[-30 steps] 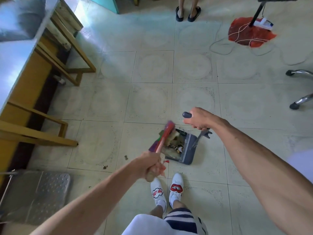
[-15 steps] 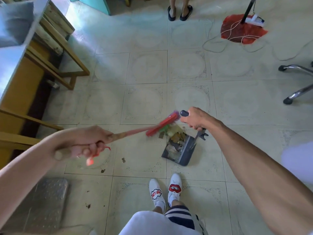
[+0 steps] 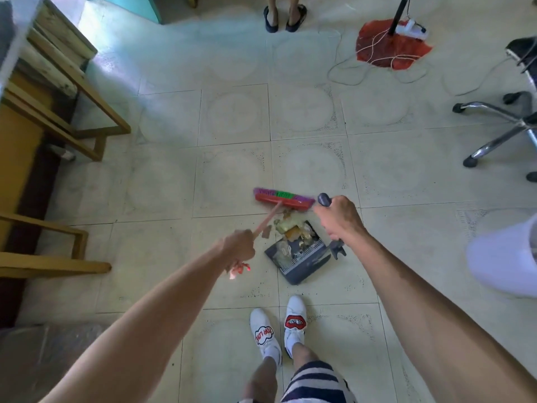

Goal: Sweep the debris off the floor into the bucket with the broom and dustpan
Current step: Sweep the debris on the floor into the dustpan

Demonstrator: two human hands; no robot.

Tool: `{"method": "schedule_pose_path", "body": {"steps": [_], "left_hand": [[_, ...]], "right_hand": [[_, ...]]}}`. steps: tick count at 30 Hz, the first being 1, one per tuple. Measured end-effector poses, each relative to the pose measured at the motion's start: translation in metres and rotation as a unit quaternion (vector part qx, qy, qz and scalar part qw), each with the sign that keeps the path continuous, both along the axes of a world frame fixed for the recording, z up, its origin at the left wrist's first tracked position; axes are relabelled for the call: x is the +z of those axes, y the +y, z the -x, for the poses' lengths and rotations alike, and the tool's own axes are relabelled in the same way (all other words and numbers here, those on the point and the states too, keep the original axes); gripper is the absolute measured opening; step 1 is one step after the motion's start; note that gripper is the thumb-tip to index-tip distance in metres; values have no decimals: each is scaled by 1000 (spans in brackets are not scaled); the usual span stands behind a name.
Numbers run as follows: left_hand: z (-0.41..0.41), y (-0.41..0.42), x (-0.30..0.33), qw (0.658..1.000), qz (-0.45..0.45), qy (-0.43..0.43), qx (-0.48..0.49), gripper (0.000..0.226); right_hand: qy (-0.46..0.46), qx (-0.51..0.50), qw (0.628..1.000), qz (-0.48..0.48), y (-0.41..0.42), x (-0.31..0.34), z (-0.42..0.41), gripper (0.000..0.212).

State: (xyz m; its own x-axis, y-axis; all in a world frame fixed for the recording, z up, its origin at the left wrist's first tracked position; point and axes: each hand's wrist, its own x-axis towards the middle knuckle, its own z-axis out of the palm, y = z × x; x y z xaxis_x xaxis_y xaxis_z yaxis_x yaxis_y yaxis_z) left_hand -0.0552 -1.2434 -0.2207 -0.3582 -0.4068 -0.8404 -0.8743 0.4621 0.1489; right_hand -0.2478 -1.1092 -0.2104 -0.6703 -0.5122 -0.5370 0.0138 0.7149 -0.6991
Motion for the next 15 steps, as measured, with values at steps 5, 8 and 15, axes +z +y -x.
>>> {"method": "schedule_pose_path", "body": {"steps": [5,8,15], "left_hand": [[-15,8,30,990,-124,-45,59,27],[-30,-28,61,950,-232,-56,200,25],[-85,-99,106,872,-339,15,352,31]], "right_hand": [[-13,2,1000,-10,-15,10,0,21],[-13,19,999,-23,-21,13,-6,19],[-7,35,999,-40,-21,11,-9,26]]}}
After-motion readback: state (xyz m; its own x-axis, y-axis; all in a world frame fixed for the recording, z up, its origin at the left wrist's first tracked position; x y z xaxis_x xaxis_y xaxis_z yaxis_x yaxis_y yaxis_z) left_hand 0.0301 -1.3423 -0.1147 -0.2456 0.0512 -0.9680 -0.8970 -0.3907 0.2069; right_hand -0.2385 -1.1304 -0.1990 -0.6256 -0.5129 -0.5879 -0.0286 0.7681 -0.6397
